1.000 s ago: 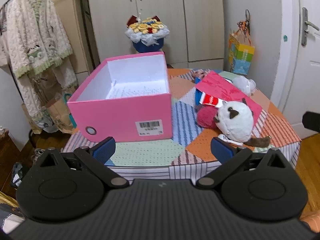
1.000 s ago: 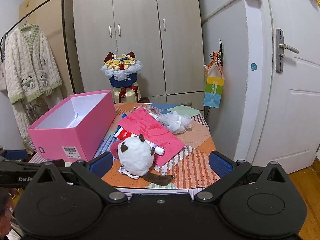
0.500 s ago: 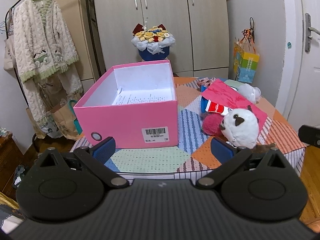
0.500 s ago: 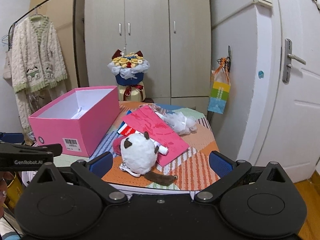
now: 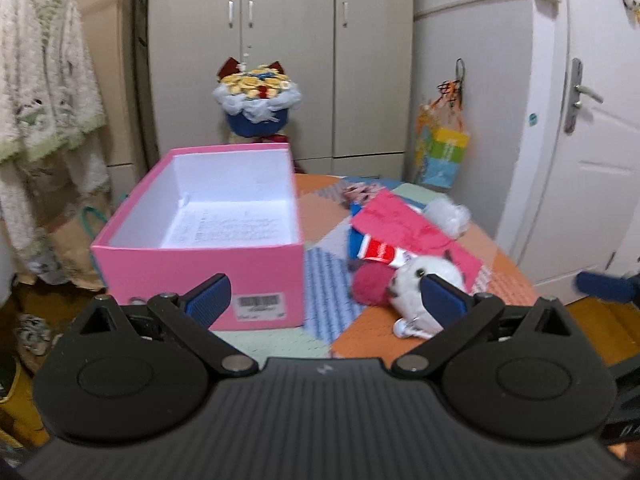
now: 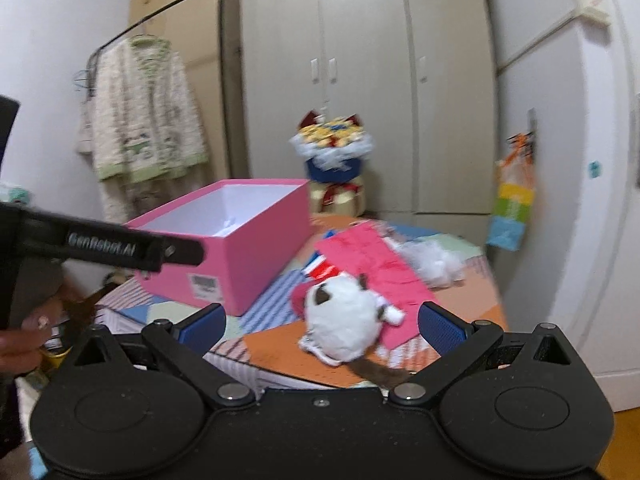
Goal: Organize soft objects
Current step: 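Reach the left gripper to the white plush cat and close on it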
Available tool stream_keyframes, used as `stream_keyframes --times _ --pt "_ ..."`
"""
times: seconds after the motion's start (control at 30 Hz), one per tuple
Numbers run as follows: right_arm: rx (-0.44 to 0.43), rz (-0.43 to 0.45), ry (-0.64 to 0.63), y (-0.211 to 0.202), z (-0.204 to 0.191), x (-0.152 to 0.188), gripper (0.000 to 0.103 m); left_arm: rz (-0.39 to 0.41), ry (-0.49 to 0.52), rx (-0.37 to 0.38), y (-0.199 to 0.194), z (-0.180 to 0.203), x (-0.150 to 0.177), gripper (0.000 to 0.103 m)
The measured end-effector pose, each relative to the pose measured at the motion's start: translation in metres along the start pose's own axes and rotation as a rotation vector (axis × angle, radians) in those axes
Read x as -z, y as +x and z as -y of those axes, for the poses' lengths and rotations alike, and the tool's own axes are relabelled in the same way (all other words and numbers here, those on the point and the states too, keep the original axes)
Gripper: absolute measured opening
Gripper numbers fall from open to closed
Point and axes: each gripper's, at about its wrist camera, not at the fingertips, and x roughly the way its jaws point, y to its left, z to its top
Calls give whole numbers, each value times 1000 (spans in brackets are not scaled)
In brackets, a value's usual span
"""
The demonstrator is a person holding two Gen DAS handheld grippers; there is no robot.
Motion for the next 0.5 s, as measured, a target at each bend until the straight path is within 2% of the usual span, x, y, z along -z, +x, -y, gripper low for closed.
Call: stream_keyframes --times 0.1,0.23,0.3,0.5 --pt "-34 -33 24 18 11 3 103 -16 8 26 17 9 0 103" --pt "-46 -100 64 45 27 15 100 -94 -22 168 50 17 4 100" --pt "-52 -124 55 59 31 22 97 -126 -18 208 66 24 9 100" --pt "-37 -85 -44 84 33 39 94 -152 22 280 103 43 20 93"
